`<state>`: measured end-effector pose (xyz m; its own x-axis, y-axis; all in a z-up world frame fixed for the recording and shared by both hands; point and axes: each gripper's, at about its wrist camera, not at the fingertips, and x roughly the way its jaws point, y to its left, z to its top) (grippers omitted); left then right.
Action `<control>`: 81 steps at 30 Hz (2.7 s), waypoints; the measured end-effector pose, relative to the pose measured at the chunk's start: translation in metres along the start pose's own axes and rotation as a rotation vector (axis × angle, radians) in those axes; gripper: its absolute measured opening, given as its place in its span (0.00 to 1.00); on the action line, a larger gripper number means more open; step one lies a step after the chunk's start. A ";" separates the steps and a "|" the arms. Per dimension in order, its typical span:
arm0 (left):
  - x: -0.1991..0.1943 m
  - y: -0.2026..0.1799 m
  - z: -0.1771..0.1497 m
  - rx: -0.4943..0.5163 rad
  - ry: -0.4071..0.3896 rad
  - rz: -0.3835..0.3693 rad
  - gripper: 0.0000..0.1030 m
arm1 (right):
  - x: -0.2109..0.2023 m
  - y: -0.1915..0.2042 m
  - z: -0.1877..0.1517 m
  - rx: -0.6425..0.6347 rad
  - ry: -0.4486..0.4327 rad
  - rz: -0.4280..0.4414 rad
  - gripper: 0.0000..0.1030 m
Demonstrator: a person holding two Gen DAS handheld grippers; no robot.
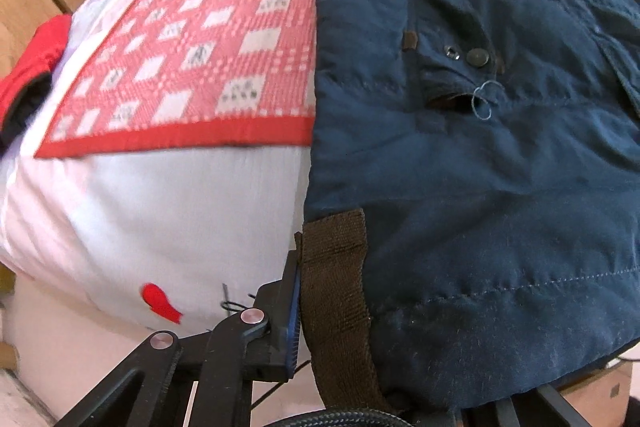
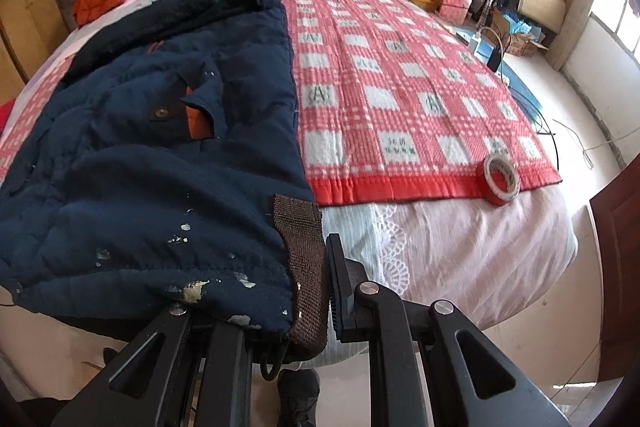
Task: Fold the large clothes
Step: 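Lift the hem with the right gripper and fold it toward the collar, then lower the folded hem onto the jacket and open the right gripper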
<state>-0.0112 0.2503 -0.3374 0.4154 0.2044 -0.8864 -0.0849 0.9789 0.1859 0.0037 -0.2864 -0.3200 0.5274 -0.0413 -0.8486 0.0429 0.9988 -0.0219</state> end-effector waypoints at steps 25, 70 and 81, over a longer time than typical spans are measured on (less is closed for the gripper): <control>-0.128 0.033 0.148 -0.027 0.017 0.013 0.16 | -0.131 0.002 0.220 -0.169 -0.062 0.077 0.14; 0.196 -0.014 0.580 0.201 0.125 -0.026 0.16 | 0.242 0.082 0.602 -0.154 0.056 -0.090 0.14; 0.285 -0.032 0.591 0.146 0.208 -0.092 0.16 | 0.350 0.082 0.610 -0.147 0.139 -0.115 0.14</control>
<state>0.6455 0.2759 -0.3455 0.2193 0.1249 -0.9676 0.0826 0.9858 0.1460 0.7097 -0.2343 -0.2968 0.4042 -0.1611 -0.9004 -0.0334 0.9811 -0.1906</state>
